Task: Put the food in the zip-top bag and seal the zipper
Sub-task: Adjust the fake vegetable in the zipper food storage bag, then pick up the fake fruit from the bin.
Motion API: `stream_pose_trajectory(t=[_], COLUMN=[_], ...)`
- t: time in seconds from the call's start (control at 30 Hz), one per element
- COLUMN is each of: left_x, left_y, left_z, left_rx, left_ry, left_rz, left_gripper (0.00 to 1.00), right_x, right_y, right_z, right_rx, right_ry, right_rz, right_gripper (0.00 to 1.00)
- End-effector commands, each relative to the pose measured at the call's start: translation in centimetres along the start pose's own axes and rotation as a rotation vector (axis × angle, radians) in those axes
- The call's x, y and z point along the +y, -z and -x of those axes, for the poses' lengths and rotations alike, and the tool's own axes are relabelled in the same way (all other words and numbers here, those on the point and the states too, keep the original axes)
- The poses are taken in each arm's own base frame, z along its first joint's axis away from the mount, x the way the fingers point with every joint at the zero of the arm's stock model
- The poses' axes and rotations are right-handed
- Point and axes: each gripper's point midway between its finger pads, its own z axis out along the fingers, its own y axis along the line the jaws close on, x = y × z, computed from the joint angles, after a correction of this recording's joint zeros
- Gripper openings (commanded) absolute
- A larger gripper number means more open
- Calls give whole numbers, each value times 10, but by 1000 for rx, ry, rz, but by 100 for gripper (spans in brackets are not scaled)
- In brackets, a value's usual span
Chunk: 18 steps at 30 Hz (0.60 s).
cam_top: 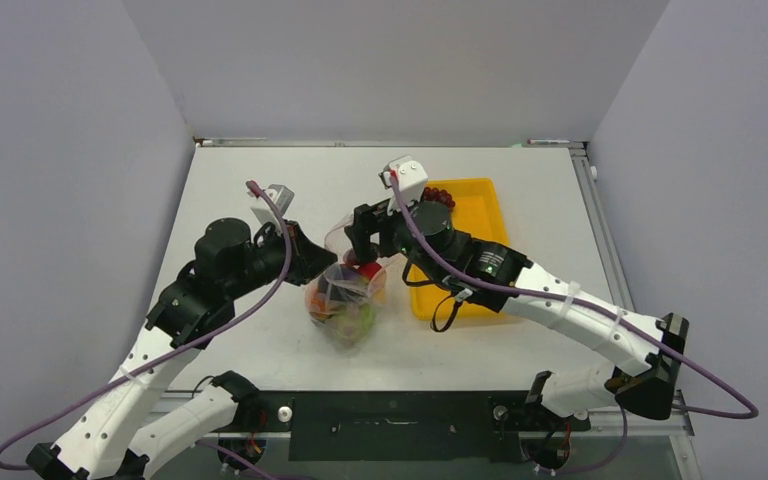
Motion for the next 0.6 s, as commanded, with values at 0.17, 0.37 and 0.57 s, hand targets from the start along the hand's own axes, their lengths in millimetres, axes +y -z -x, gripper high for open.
stream_pose_trajectory(t=[0.17, 0.37, 0.57], left_x=[2, 7, 9], left_y=[14, 21, 20], left_z=[40, 59, 69], left_rx=[-93, -119, -129], left_ry=[-130, -180, -193], left_rz=[75, 131, 147], left_gripper=[0, 0, 0], right_x=[-51, -96, -139], right_y=[52, 61, 51], right_z=[51, 43, 14], right_rx=[-136, -127, -87], right_ry=[3, 0, -32], right_rz=[-182, -325, -432], right_gripper=[77, 82, 90])
